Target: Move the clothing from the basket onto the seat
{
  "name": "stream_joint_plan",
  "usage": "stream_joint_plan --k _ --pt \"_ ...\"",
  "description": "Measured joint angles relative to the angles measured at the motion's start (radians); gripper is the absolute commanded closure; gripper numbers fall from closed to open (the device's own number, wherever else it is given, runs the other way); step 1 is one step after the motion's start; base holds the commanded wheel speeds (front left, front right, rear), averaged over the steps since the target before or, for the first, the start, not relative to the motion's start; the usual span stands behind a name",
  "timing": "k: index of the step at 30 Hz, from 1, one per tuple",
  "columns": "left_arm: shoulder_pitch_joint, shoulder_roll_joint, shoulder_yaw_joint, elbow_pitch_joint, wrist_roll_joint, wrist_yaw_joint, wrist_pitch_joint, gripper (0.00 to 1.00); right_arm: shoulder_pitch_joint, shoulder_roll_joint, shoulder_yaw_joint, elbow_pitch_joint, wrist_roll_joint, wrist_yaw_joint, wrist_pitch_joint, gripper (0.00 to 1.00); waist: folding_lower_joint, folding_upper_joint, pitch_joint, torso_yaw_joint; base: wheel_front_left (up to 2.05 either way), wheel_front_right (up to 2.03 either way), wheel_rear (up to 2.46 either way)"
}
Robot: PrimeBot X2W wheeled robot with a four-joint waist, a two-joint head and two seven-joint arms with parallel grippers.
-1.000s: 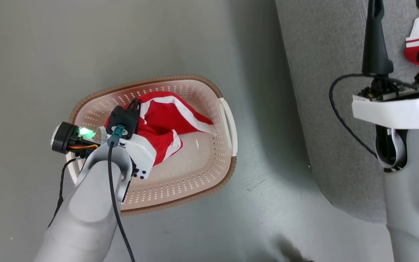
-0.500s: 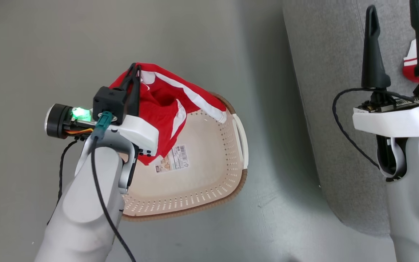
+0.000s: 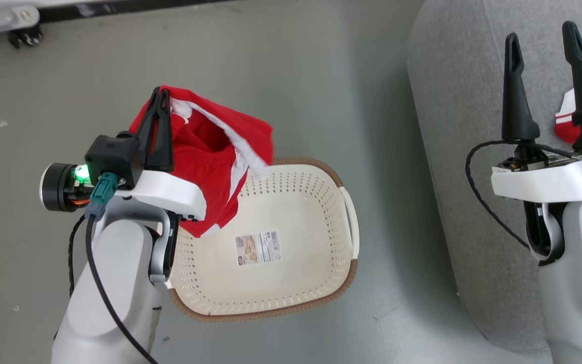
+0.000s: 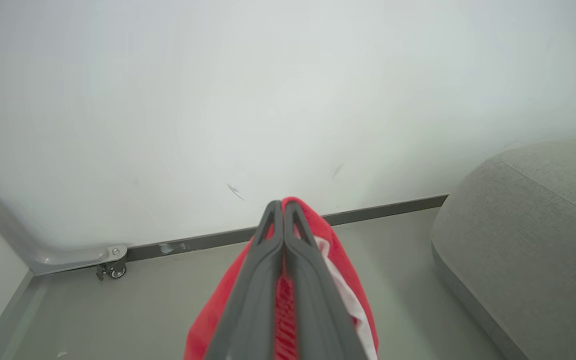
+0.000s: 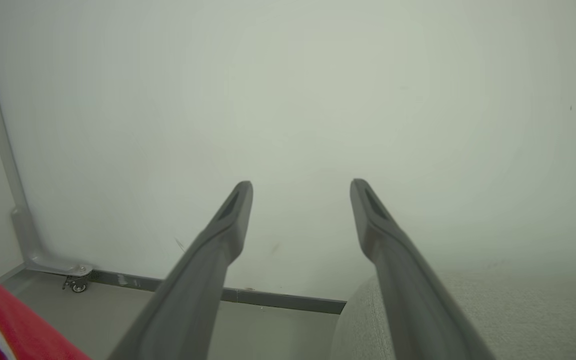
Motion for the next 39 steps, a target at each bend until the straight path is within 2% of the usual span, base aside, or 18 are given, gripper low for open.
stream_joint_plan --k 18,33,39 --pt "0.123 0.008 0.040 -0.127 -0.021 -0.005 0.000 1.00 0.128 -0.002 0.014 0.046 0.002 0.000 0.000 0.00 0.0000 0.0000 -0.180 0.054 0.00 0.00 0.00" --pt "0.228 0.022 0.043 -0.163 -0.034 -0.060 0.000 1.00 0.237 -0.001 0.040 0.077 0.021 0.000 0.000 0.00 0.0000 0.0000 -0.329 0.093 0.00 0.00 0.00" --pt "0.246 0.030 0.039 -0.170 -0.042 -0.085 0.000 1.00 0.276 -0.002 0.080 0.087 0.028 0.000 0.000 0.00 0.0000 0.0000 -0.379 0.106 0.00 0.00 0.00"
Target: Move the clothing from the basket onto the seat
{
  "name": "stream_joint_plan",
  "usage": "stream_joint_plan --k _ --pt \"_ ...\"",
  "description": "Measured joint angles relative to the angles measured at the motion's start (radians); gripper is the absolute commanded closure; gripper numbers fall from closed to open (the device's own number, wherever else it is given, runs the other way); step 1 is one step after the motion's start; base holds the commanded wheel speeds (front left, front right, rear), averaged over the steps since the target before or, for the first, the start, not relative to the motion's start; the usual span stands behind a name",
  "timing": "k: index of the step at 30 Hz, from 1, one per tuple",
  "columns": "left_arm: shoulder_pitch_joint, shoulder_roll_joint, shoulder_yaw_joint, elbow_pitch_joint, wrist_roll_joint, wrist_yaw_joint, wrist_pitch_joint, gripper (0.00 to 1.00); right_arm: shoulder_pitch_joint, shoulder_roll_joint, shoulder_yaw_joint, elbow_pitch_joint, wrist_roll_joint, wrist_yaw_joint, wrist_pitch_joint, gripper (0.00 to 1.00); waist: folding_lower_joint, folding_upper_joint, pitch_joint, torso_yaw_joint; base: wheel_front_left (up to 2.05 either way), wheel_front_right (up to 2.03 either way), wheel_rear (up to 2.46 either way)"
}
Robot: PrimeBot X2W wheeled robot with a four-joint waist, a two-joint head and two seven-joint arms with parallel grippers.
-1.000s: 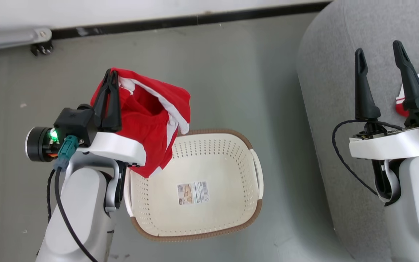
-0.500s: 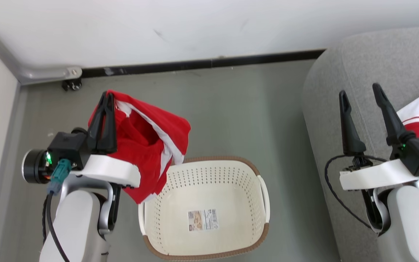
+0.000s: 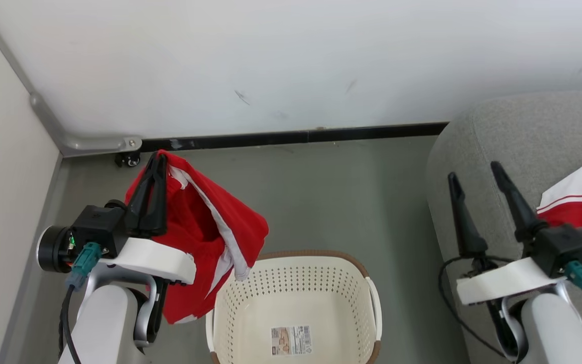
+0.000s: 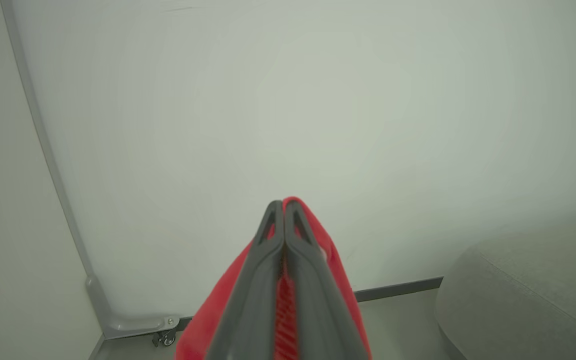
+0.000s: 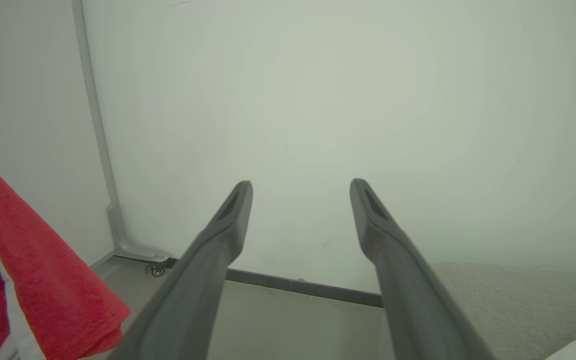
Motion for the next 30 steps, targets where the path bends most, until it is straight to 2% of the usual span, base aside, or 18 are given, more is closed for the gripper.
stream_joint_plan --k 10,19,21,26,30 --pt "0.002 0.020 -0.027 -0.017 0.002 -0.051 0.000 1.00 0.033 -0.047 0.109 0.004 0.002 0.000 0.027 0.00 0.0000 0.0000 -0.068 0.013 0.00 0.00 0.00" --pt "0.002 0.026 -0.076 -0.035 0.013 -0.103 0.000 1.00 0.048 -0.116 0.321 -0.012 0.038 0.000 0.080 0.00 0.0000 0.0000 -0.109 0.014 0.00 0.00 0.00" --pt "0.001 0.026 -0.091 -0.046 0.018 -0.112 0.000 1.00 0.046 -0.140 0.405 -0.016 0.065 0.000 0.105 0.00 0.0000 0.0000 -0.117 0.011 0.00 0.00 0.00" --pt "-0.007 0.024 -0.124 -0.074 0.020 -0.129 0.000 1.00 0.028 -0.183 0.540 -0.020 0.114 0.000 0.148 0.00 -0.0001 0.0000 -0.124 0.005 0.00 0.00 0.00" --pt "-0.012 0.022 -0.147 -0.095 0.020 -0.137 0.000 1.00 -0.016 -0.216 0.596 -0.025 0.147 0.000 0.168 0.00 0.0000 0.0000 -0.125 0.002 0.00 0.00 0.00"
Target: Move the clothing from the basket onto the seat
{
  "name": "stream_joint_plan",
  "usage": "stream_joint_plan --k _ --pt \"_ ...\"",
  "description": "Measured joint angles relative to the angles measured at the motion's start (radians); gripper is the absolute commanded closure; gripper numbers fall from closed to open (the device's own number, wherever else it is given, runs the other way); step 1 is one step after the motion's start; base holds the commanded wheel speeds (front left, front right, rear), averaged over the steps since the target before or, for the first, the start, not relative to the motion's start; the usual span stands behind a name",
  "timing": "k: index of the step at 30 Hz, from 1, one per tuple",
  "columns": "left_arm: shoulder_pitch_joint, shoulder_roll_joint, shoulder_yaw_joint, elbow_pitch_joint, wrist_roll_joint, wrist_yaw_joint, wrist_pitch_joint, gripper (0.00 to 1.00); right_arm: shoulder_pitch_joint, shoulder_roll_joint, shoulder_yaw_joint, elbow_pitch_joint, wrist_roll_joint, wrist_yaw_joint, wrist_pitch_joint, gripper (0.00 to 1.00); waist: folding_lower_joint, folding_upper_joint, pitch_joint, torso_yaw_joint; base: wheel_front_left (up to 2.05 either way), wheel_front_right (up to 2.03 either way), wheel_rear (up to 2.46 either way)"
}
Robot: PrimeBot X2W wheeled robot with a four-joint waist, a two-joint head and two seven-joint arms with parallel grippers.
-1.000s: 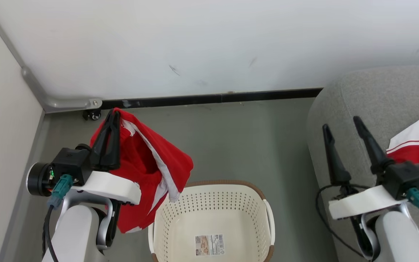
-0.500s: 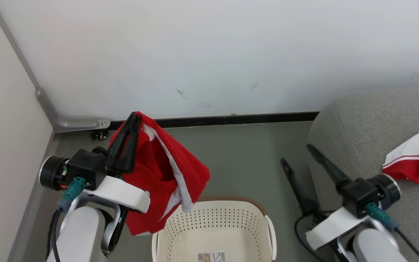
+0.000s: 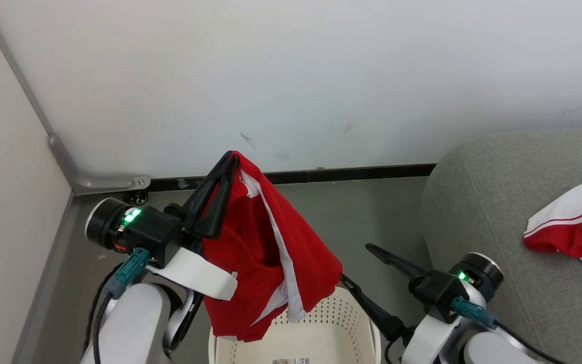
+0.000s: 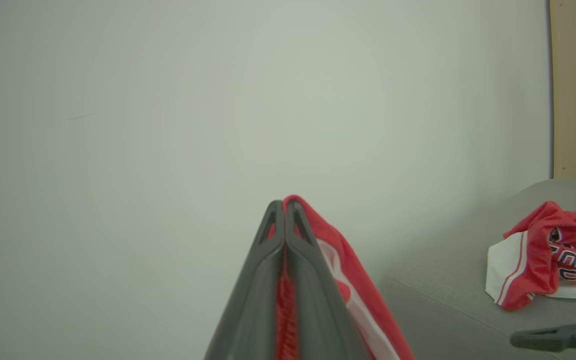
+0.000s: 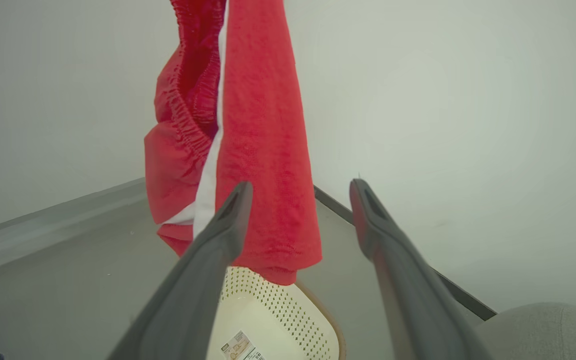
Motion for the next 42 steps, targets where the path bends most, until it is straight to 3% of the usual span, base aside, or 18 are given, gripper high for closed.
stream_joint_plan --k 13,19,34,42 --pt "-0.037 -0.004 -0.065 -0.073 -0.007 -0.022 -0.007 1.00 -0.110 -0.148 0.057 -0.037 0.162 0.000 0.050 0.00 0.0000 0.0000 0.009 0.012 0.00 0.00 0.00" --pt "-0.038 0.006 -0.078 -0.089 -0.036 -0.027 -0.007 1.00 -0.126 -0.186 0.080 -0.062 0.264 0.000 0.059 0.00 0.0000 0.0000 0.016 0.014 0.00 0.00 0.00" --pt "-0.088 0.051 -0.208 -0.163 -0.104 -0.028 -0.007 1.00 -0.234 -0.307 0.245 -0.128 0.509 0.000 0.103 0.00 0.0000 0.0000 0.043 0.019 0.00 0.00 0.00" --pt "-0.115 0.074 -0.270 -0.190 -0.145 -0.028 -0.007 1.00 -0.292 -0.364 0.384 -0.175 0.623 0.000 0.136 0.00 0.0000 0.0000 0.059 0.032 0.00 0.00 0.00"
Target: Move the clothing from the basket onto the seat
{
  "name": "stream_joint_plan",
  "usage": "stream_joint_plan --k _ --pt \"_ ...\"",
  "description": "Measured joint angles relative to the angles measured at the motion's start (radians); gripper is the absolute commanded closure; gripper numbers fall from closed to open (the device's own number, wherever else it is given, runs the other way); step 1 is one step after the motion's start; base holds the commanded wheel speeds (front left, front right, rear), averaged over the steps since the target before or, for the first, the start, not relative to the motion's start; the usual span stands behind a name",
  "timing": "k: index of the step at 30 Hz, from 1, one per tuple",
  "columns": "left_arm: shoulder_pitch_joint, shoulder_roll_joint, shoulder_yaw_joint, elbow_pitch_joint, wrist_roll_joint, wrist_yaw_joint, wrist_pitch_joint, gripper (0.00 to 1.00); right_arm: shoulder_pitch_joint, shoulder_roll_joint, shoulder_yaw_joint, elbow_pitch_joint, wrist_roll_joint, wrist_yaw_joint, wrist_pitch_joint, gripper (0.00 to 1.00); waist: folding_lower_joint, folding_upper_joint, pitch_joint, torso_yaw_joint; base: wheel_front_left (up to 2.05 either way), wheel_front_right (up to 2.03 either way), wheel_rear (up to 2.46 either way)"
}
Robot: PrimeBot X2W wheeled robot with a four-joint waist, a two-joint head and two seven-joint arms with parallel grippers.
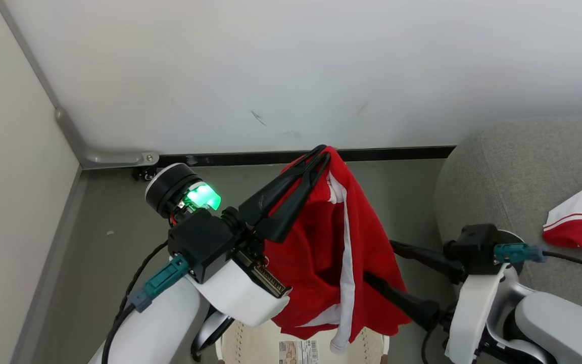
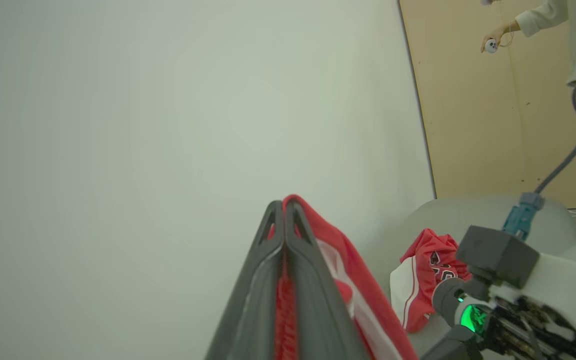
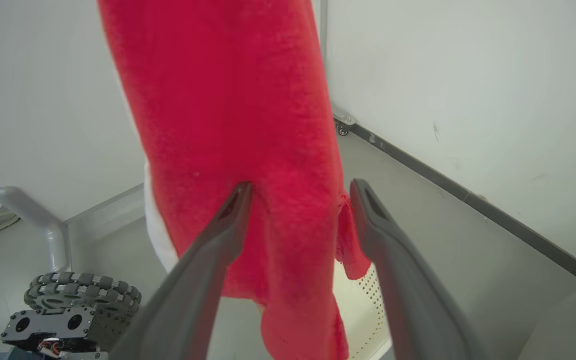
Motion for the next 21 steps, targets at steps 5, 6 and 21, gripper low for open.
stream_joint_plan --k 5,6,21 --pt "-0.010 0.005 -0.018 -0.008 -0.017 0.000 0.000 1.00 -0.043 -0.021 0.067 -0.035 0.045 0.000 0.002 0.00 0.0000 0.0000 0.008 0.012 0.00 0.00 0.00" --pt "-0.011 0.009 -0.021 -0.008 -0.018 0.000 0.000 1.00 -0.053 -0.023 0.083 -0.044 0.049 0.000 0.002 0.00 0.0000 0.0000 0.009 0.014 0.00 0.00 0.00" --pt "-0.051 0.023 -0.051 -0.007 -0.064 0.000 0.000 1.00 -0.203 0.015 0.263 -0.036 0.055 0.000 -0.011 0.00 0.0000 0.0000 0.019 0.016 0.00 0.00 0.00"
